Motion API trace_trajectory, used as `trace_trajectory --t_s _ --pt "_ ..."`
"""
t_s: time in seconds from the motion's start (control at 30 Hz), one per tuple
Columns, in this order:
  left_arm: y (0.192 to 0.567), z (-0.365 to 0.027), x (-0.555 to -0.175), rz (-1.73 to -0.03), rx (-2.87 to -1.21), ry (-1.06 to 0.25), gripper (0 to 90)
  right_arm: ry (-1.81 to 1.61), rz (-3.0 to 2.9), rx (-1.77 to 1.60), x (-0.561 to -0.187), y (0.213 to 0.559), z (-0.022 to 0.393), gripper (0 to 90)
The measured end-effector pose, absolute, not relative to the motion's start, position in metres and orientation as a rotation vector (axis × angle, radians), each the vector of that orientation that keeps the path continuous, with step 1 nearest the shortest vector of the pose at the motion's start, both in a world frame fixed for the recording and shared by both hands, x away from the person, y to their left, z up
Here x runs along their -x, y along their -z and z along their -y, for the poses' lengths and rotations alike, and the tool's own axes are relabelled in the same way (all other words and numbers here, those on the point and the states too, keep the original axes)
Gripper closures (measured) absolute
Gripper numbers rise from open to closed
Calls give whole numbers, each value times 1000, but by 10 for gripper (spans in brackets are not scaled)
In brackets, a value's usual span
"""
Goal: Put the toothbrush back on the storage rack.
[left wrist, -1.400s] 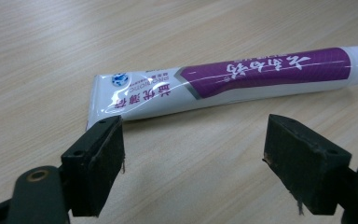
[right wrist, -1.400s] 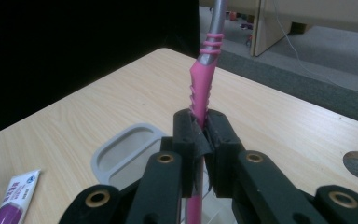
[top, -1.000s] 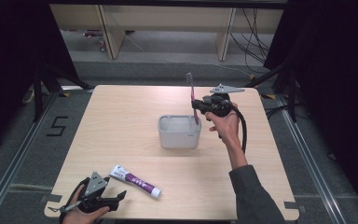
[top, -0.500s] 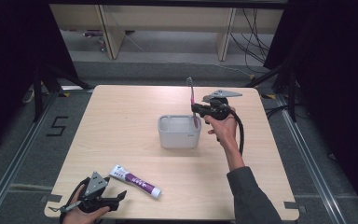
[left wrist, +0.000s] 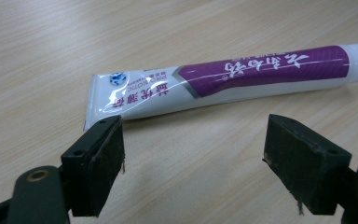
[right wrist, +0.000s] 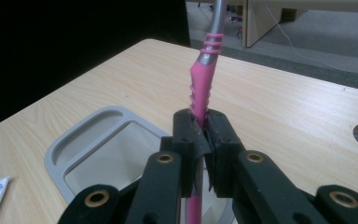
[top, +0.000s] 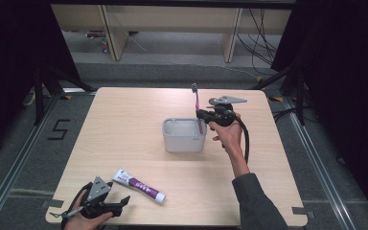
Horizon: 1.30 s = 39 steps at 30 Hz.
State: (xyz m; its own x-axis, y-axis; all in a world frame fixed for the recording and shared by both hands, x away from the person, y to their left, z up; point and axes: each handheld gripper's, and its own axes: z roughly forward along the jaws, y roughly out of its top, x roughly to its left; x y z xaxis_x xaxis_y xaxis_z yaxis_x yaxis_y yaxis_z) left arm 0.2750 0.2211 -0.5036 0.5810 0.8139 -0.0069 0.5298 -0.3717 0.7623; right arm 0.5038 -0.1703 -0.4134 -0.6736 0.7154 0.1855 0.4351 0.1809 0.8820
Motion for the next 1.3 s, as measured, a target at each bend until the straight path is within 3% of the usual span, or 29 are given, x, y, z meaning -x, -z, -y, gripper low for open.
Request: trace_trajectory --t_s 1.3 --pt "504 -221 -275 -1067 -2063 -486 196 -1469 -2211 -1100 -501 424 171 805"
